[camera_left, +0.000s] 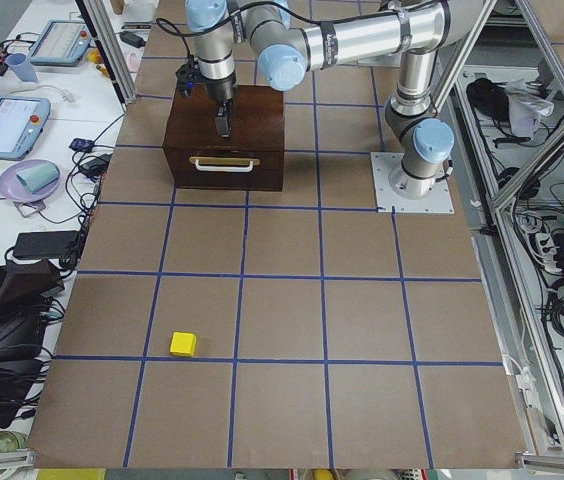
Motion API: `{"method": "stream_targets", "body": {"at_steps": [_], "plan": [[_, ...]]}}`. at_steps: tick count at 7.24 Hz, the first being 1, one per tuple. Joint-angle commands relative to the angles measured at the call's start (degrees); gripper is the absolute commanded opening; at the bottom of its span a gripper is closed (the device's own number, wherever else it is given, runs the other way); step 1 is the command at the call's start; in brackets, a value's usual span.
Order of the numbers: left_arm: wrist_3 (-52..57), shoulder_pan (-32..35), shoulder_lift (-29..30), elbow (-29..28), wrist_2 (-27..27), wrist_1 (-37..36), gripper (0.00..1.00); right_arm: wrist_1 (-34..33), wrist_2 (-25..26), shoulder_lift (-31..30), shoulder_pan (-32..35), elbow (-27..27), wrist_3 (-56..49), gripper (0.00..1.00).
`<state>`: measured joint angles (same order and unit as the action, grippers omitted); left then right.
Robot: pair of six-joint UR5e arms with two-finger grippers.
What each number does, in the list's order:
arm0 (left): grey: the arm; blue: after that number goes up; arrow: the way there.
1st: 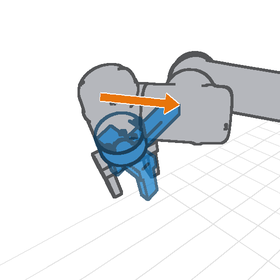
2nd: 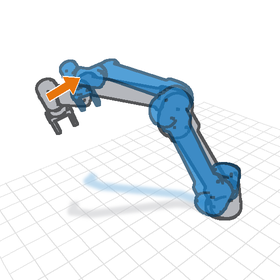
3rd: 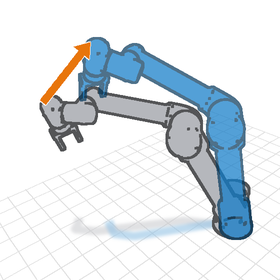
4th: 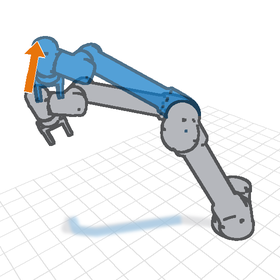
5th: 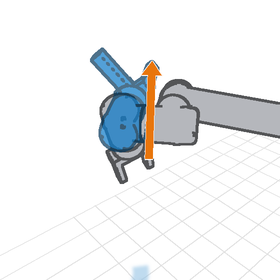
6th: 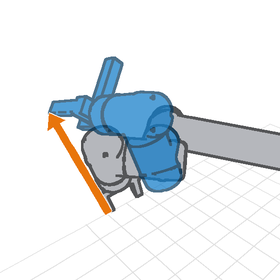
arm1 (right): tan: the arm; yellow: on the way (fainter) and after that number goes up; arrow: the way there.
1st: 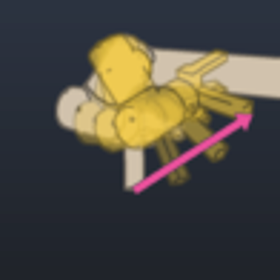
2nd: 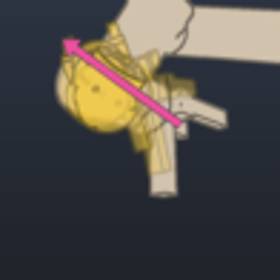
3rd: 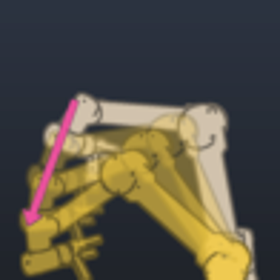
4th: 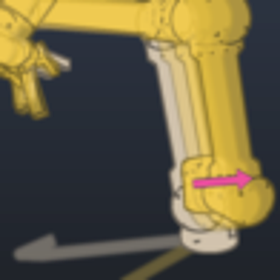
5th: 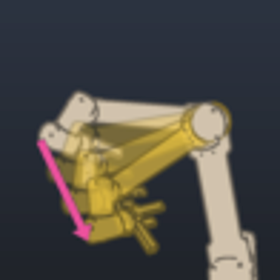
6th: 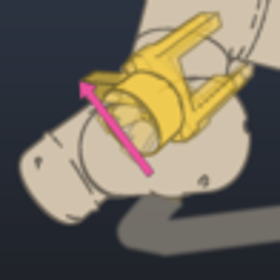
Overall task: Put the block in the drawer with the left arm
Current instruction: 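Move the left gripper beside the cabinet to the white drawer handle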
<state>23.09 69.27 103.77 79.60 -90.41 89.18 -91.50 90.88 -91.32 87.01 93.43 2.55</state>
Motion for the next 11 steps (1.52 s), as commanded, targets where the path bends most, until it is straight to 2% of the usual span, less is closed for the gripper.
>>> {"method": "stream_targets", "body": {"at_steps": [1, 4, 5, 8, 11], "plan": [[8.1, -4.4, 3.7, -0.1, 4.4, -1.2, 1.0, 0.0, 0.0, 0.0, 0.0, 0.0, 0.0, 1.0], [11.9, -9.8, 5.8, 1.0, 13.2, -1.0, 1.0, 0.0, 0.0, 0.0, 0.0, 0.0, 0.0, 1.0], [11.9, -9.9, 6.6, 1.4, 14.1, -0.4, 1.0, 0.0, 0.0, 0.0, 0.0, 0.0, 0.0, 1.0], [12.2, -10.7, 8.5, 4.9, 21.5, -1.1, 1.0, 0.0, 0.0, 0.0, 0.0, 0.0, 0.0, 1.0], [11.8, -10.7, 10.7, 4.2, 21.4, -1.2, 1.0, 0.0, 0.0, 0.0, 0.0, 0.0, 0.0, 1.0]]}}
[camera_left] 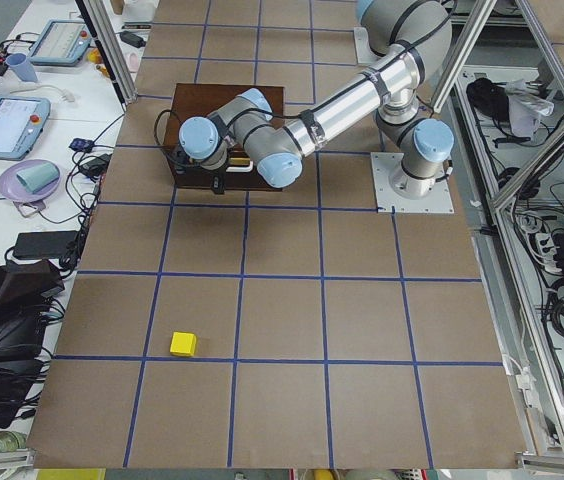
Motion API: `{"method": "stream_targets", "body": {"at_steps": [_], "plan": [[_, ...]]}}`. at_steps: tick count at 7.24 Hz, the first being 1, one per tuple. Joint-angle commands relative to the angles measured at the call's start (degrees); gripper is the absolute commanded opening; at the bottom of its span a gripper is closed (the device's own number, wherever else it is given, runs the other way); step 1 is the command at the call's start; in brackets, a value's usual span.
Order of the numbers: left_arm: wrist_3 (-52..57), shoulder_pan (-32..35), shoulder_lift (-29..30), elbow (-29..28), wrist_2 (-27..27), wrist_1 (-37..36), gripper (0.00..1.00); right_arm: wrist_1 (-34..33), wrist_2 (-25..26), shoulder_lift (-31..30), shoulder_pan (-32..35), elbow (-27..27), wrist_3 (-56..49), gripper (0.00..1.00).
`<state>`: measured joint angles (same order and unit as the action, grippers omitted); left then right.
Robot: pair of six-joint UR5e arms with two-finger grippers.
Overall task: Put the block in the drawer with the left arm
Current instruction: 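Close the left gripper on the white drawer handle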
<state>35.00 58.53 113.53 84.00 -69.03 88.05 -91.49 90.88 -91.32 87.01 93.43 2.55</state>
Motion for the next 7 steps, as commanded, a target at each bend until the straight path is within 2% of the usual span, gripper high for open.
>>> {"method": "stream_targets", "body": {"at_steps": [1, 7], "plan": [[-0.2, 0.0, 1.4, 0.1, 0.0, -0.1, 0.98, 0.0, 0.0, 0.0, 0.0, 0.0, 0.0, 1.0], [-1.7, 0.1, 4.2, 0.8, 0.1, -0.9, 0.98, 0.0, 0.0, 0.0, 0.0, 0.0, 0.0, 1.0]]}}
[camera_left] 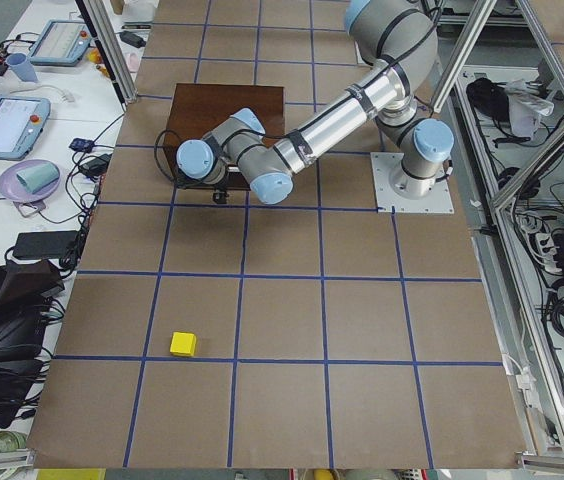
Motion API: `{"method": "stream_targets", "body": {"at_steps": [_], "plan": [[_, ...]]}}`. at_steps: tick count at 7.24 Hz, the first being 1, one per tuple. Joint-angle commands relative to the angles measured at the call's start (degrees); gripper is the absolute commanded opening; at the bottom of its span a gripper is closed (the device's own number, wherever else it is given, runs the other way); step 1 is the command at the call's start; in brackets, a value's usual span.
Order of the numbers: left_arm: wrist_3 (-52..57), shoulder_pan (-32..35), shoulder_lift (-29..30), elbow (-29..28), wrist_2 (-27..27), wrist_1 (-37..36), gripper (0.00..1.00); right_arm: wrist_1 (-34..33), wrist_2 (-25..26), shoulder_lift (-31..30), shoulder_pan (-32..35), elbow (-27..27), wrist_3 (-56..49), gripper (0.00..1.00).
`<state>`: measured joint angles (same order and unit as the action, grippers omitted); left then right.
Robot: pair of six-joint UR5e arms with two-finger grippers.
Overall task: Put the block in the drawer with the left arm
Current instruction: 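Close the left gripper on the white drawer handle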
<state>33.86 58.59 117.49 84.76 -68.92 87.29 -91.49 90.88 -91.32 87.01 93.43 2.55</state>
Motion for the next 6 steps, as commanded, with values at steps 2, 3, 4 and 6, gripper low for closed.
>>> {"method": "stream_targets", "body": {"at_steps": [2, 3, 4, 6], "plan": [[-1.7, 0.6, 0.4, 0.1, 0.0, -0.2, 0.98, 0.0, 0.0, 0.0, 0.0, 0.0, 0.0, 1.0], [-1.5, 0.6, 0.4, 0.1, -0.1, -0.5, 0.98, 0.0, 0.0, 0.0, 0.0, 0.0, 0.0, 1.0], [-1.6, 0.6, 0.5, 0.1, -0.1, -0.9, 0.95, 0.0, 0.0, 0.0, 0.0, 0.0, 0.0, 1.0], [-1.3, 0.6, 0.5, 0.0, -0.4, -1.0, 0.66, 0.0, 0.0, 0.0, 0.0, 0.0, 0.0, 1.0]]}}
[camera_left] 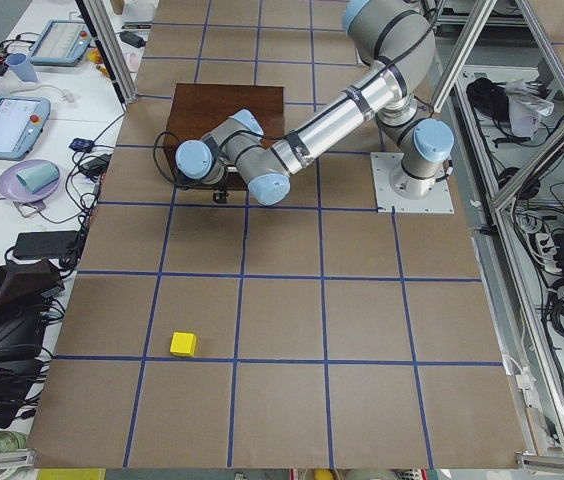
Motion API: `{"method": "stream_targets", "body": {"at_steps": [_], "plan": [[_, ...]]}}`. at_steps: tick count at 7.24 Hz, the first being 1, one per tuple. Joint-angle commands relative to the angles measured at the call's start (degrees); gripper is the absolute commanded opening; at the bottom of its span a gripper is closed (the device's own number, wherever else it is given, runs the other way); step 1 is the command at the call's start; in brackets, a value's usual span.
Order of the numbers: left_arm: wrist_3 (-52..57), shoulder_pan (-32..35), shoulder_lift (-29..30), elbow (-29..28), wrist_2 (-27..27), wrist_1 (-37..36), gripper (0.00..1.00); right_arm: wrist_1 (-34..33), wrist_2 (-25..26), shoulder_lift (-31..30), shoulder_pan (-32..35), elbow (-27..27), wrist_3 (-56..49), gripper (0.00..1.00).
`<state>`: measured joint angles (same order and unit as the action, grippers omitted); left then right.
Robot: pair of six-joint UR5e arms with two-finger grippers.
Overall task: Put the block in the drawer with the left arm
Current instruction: 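Close the left gripper on the white drawer handle, then pull the drawer open outward with the left gripper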
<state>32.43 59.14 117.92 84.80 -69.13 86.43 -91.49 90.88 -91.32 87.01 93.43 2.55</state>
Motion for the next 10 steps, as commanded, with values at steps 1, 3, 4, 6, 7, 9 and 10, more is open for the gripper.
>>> {"method": "stream_targets", "body": {"at_steps": [1, 3, 4, 6, 7, 9, 10], "plan": [[0.4, 0.0, -0.1, -0.5, -0.6, -0.1, 0.66, 0.0, 0.0, 0.0, 0.0, 0.0, 0.0, 1.0], [0.4, -0.2, -0.5, -0.9, -2.7, -0.4, 0.66, 0.0, 0.0, 0.0, 0.0, 0.0, 0.0, 1.0], [0.5, -0.2, -0.8, -0.9, -4.7, -1.0, 0.66, 0.0, 0.0, 0.0, 0.0, 0.0, 0.0, 1.0], [0.6, -0.5, -0.8, -1.3, -5.0, -1.6, 0.66, 0.0, 0.0, 0.0, 0.0, 0.0, 0.0, 1.0], [1.1, -0.6, -0.8, -1.5, -7.3, -1.7, 0.66, 0.0, 0.0, 0.0, 0.0, 0.0, 0.0, 1.0], [1.1, -0.9, -0.8, -1.5, -8.2, -2.7, 0.66, 0.0, 0.0, 0.0, 0.0, 0.0, 0.0, 1.0], [1.1, -1.1, -0.8, -1.6, -8.4, -2.7, 0.66, 0.0, 0.0, 0.0, 0.0, 0.0, 0.0, 1.0]]}}
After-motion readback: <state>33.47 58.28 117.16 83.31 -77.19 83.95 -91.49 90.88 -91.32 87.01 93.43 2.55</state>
